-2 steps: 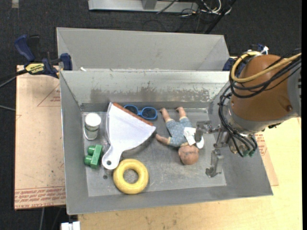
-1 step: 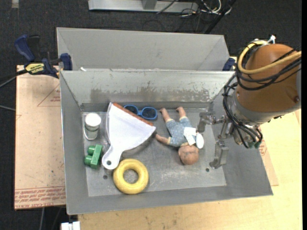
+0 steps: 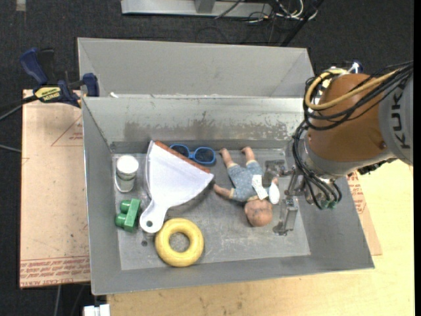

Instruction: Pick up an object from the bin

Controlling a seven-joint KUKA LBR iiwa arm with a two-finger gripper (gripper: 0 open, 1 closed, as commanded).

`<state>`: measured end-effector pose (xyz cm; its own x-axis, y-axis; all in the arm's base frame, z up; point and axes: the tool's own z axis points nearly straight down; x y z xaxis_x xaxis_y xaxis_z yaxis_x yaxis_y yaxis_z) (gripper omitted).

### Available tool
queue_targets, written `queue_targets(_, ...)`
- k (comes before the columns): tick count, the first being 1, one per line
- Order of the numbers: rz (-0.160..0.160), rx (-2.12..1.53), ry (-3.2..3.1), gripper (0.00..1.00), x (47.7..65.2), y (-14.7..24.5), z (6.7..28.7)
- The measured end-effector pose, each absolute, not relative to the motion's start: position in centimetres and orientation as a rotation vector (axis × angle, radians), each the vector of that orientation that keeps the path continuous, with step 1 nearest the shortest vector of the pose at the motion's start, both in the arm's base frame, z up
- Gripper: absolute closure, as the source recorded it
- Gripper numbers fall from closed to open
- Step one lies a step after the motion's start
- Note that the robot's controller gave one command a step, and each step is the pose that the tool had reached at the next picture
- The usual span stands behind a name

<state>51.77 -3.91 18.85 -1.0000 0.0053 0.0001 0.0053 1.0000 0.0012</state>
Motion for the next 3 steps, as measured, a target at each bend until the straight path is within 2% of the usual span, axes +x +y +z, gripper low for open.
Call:
queue_targets(1, -0.002, -0.091, -3.137, 0.0, 53.3, -3.3, 16.1)
queue_targets(2, -0.002, 0.291, -3.135, 0.0, 55.3, -4.2, 13.1)
queue_targets(3, -0.004, 0.298, -3.133, 0.0, 55.7, -4.9, 10.5)
